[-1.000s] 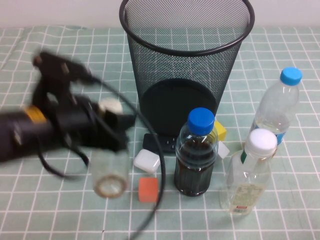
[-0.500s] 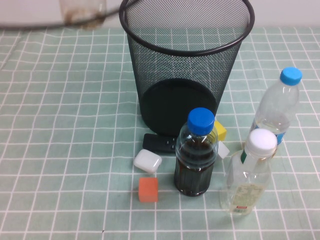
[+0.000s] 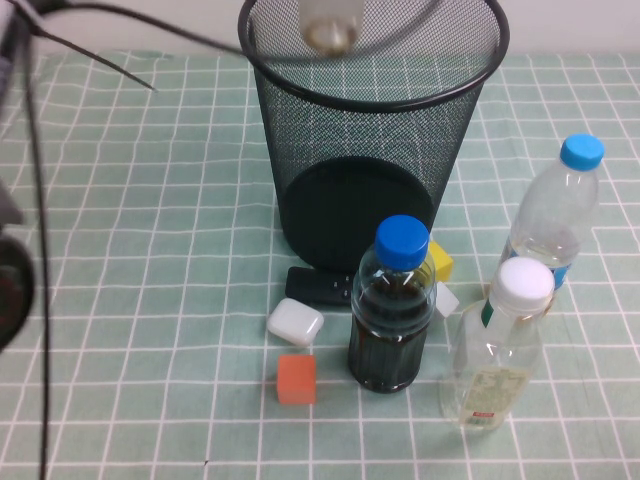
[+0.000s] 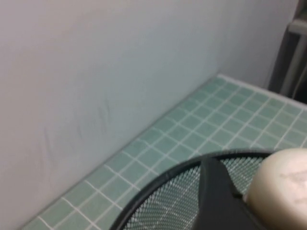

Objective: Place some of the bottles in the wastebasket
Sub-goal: Place the bottle in the trash can, then pick up a bottle from the table with right arm

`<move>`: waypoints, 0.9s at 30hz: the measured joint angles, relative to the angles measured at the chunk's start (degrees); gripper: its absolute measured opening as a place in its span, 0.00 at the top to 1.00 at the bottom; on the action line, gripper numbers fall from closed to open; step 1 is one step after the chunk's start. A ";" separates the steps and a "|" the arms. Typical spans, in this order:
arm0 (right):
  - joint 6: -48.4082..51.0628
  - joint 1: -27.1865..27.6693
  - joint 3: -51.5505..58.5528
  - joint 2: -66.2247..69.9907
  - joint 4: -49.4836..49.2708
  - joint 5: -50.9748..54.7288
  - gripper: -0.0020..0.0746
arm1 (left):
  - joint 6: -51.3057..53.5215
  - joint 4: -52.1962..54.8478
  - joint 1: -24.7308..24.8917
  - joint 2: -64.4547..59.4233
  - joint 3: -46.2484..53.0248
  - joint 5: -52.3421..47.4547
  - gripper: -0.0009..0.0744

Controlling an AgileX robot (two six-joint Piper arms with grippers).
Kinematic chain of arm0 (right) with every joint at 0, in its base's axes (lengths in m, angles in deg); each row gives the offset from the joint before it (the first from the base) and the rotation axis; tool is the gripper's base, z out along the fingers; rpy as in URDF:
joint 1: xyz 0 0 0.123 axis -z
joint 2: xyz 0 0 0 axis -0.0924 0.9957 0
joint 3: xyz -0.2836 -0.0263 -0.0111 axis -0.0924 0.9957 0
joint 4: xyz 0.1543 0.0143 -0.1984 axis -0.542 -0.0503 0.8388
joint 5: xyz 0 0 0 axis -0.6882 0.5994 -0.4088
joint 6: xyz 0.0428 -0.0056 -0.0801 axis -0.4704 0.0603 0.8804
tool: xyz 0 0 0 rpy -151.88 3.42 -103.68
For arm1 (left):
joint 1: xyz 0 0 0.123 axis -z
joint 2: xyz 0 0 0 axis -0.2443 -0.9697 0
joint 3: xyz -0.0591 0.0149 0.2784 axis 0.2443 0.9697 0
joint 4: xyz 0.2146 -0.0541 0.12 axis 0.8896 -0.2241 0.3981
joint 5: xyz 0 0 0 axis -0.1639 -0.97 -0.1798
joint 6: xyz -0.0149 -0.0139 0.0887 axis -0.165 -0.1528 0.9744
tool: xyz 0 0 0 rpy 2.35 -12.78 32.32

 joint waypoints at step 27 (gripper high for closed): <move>-0.04 0.00 0.00 0.00 0.00 0.00 0.98 | 0.94 0.97 1.23 -10.43 -0.04 -5.20 0.46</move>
